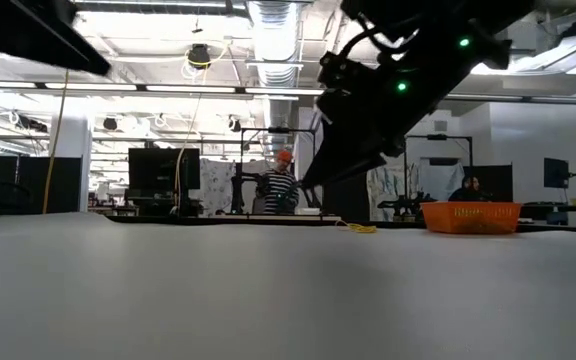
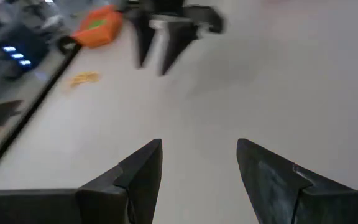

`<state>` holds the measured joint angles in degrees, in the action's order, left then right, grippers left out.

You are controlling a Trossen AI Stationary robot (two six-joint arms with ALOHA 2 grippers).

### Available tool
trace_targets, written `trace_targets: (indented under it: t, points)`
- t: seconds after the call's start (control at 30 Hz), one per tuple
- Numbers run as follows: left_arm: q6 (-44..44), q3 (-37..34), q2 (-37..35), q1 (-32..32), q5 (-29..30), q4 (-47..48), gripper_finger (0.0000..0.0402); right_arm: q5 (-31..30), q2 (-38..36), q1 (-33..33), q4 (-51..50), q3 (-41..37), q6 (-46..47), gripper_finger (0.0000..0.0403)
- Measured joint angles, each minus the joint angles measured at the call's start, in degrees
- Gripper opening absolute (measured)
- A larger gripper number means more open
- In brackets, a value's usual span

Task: Sort rubber bands into baskets
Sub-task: Put the yellow rubber band into the yellow bin

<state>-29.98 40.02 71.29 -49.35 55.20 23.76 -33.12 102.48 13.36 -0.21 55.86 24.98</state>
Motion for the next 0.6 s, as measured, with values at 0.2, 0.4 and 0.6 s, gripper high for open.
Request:
trace_targets:
  t: [0.2,0.4,0.6]
  points:
    - [15.9,-6.6,0.0,10.1,-8.6,-21.5,0.0197,0.1,0.0,-5.1,2.6,0.0,-3.9,0.0248]
    - [21.6,-9.2,0.0,19.4,-17.2,-26.9,0.0197,0.9,-0.4,-10.0,2.8,0.0,-7.1,0.0248]
    - [26.1,-11.7,0.0,27.4,-25.3,-31.9,0.0197,3.4,-2.6,-15.6,2.1,0.0,-10.3,0.0248]
